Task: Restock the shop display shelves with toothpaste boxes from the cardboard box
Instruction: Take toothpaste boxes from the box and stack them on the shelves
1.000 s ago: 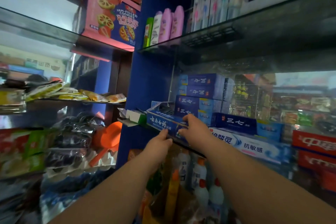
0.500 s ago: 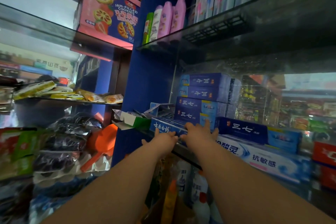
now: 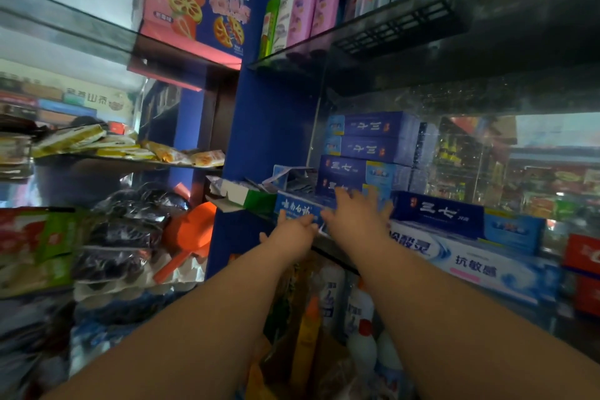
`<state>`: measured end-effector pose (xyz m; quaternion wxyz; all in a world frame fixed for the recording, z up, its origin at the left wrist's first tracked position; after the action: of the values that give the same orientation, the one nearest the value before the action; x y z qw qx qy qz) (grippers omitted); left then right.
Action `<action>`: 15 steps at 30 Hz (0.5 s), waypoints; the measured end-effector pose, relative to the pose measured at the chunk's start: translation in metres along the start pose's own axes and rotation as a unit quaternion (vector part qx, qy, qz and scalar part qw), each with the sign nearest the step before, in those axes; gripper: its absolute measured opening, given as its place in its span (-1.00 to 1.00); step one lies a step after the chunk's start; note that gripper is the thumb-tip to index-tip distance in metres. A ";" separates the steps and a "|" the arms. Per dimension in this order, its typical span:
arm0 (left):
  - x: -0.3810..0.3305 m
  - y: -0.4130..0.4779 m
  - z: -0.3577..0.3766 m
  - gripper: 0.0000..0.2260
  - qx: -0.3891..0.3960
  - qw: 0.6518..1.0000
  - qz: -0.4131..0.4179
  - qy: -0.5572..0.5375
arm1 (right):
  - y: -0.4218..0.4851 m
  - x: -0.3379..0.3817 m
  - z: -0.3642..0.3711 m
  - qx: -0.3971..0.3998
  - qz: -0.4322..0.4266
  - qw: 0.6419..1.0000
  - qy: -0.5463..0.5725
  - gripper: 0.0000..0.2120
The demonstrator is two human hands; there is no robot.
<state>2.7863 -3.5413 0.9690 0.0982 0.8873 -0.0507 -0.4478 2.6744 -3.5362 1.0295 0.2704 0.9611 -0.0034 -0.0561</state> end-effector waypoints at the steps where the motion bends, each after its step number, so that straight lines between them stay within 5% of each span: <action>1: 0.007 -0.008 -0.007 -0.60 -0.031 0.996 0.014 -0.081 | -0.007 0.009 -0.012 -0.045 -0.027 0.999 0.013 -0.48; 6: 0.059 -0.051 -0.041 -0.62 -0.105 0.975 0.036 -0.195 | -0.053 0.065 -0.032 -0.112 -0.130 0.983 0.071 -0.63; 15: 0.203 -0.156 -0.019 -0.65 -0.114 0.967 -0.104 -0.205 | -0.188 0.133 0.090 0.040 -0.177 0.966 0.185 -0.64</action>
<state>2.9228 -3.4226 0.7864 0.1392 0.7601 0.0747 -0.6304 2.7920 -3.4276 0.8414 0.2136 0.9500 0.2147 0.0754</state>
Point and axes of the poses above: each hand's wrist, its own y-axis towards the middle knuckle, its own z-axis out of the palm, x = y × z, the point moved 8 cm from there along y, towards the middle knuckle, and after that the axes turned 12 degrees about -y, right-handed, at the moved point
